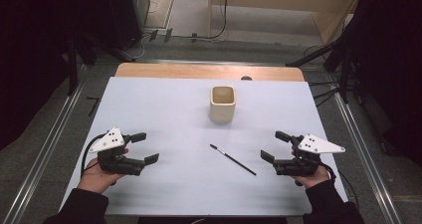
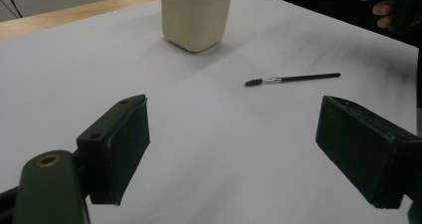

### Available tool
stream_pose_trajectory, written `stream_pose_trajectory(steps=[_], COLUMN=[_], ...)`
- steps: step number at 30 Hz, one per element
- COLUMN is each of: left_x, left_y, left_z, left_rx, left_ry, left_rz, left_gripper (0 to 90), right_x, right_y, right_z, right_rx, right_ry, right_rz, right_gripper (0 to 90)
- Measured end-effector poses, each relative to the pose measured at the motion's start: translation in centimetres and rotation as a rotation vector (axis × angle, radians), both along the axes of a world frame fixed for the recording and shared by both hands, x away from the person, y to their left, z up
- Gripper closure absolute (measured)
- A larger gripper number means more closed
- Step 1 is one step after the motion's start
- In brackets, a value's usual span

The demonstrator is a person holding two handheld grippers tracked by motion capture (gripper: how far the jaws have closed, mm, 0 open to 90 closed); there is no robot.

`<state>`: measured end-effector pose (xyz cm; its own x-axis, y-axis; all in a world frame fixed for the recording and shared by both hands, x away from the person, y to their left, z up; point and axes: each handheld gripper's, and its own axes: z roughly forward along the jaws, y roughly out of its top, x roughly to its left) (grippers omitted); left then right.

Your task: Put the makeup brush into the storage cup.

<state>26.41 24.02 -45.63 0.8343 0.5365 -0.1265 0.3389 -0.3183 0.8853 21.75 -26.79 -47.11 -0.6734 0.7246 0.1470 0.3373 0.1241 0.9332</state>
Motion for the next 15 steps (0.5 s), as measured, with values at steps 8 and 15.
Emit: stream_pose_trajectory(steps=[8,15], left_x=[0.01,0.06], left_y=[-0.02,0.0], left_z=[-0.03,-0.07], left_rx=[0.002,0.005], left_ry=[0.003,0.009], left_rz=[0.001,0.004], left_gripper=[14.4,14.6], right_x=[0.01,0.2], right_y=[-0.05,-0.2], right_z=[-0.01,0.14], right_rx=[0.019,0.001], right_ry=[-0.009,0.023], right_rz=[-0.009,-0.04], right_gripper=[14.3,14.4])
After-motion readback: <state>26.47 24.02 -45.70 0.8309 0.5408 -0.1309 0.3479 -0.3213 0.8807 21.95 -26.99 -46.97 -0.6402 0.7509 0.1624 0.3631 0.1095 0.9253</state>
